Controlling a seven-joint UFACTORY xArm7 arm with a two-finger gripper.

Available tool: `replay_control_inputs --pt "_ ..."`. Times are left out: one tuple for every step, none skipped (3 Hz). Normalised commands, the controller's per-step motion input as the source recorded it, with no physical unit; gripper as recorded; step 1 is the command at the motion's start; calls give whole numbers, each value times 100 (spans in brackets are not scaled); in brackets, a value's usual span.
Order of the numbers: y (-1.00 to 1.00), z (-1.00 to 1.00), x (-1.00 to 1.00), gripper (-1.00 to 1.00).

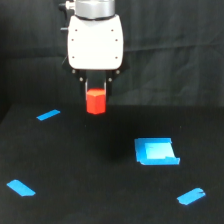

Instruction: Pick up the red object from the table

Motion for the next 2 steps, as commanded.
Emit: replay_control_inputs --pt "4 13 -4 -99" --pt "3 -9 4 -100"
